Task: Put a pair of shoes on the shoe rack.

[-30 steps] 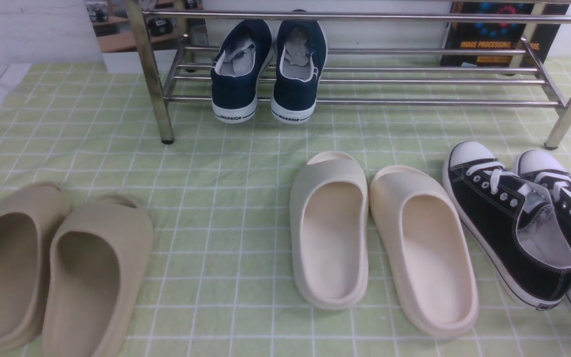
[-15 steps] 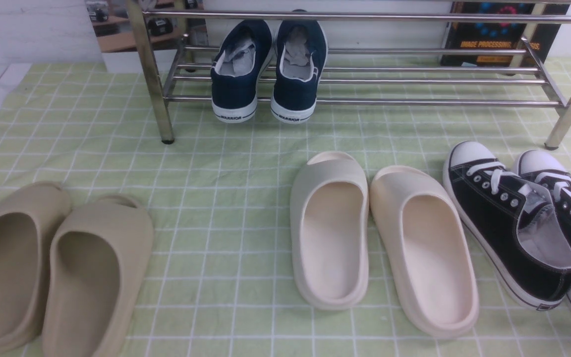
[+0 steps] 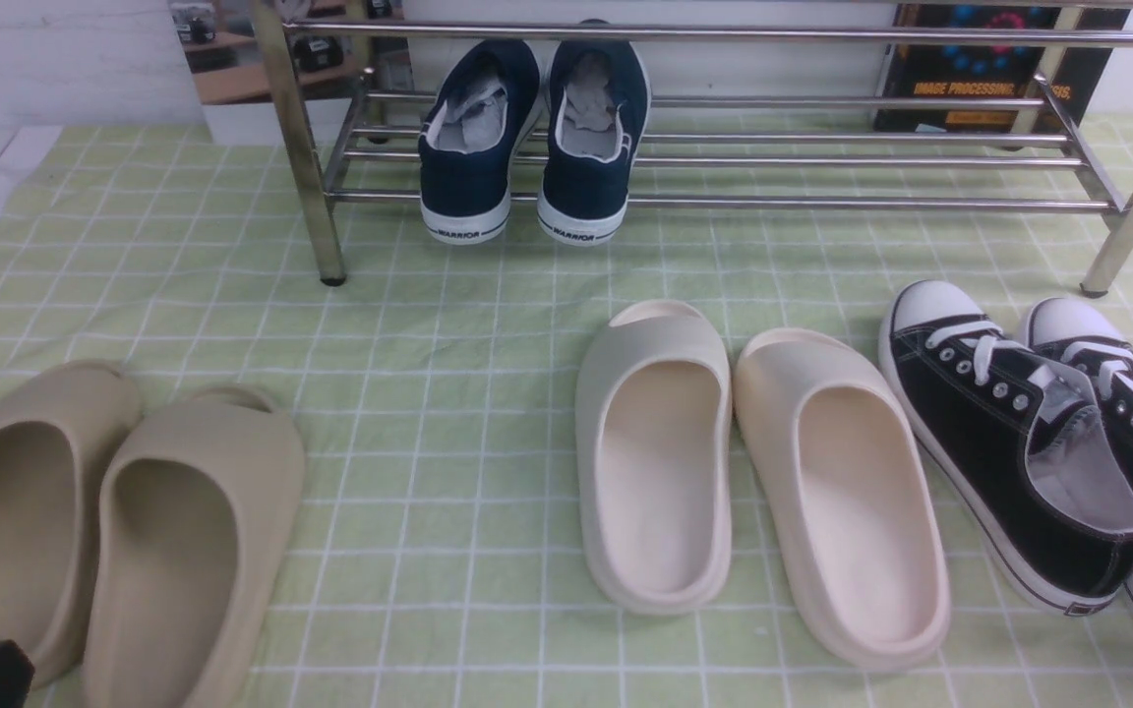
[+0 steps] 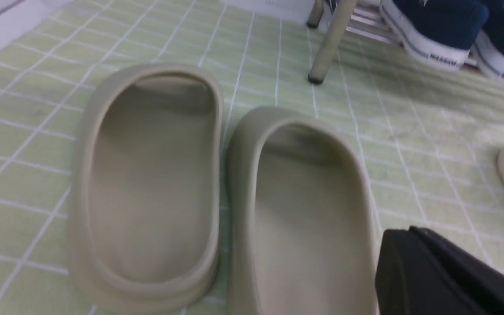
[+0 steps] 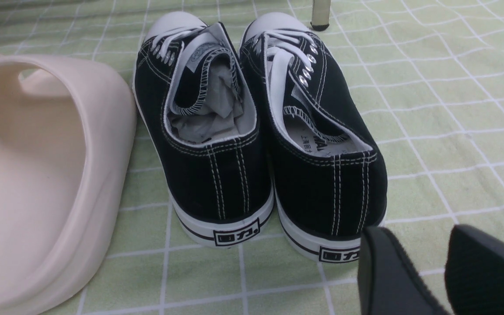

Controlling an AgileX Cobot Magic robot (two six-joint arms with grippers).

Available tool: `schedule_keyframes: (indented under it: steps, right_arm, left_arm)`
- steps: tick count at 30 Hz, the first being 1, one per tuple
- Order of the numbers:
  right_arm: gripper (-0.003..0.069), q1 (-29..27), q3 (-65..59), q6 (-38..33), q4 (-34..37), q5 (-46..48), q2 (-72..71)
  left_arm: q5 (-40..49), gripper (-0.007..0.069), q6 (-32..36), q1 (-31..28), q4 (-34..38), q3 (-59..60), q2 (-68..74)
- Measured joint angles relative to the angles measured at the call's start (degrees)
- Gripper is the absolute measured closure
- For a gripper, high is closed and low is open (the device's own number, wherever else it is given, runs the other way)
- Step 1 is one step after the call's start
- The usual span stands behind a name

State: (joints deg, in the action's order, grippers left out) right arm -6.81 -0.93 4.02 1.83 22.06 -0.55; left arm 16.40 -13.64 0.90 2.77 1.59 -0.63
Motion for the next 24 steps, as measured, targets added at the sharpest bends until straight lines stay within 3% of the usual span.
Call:
schedule_keyframes:
  steps: [6, 24]
  right_arm:
    - [0.0413, 0.00, 0.00, 0.00, 0.00, 0.00, 0.00]
    - [0.0413, 0.00, 0.00, 0.00, 0.00, 0.00, 0.00]
  left_arm:
    - [4.18, 0.0638, 1.32, 0.00, 0.90, 0.02, 0.00]
    - [4.67, 0.0638, 1.52, 0.00, 1.07, 0.07, 0.00]
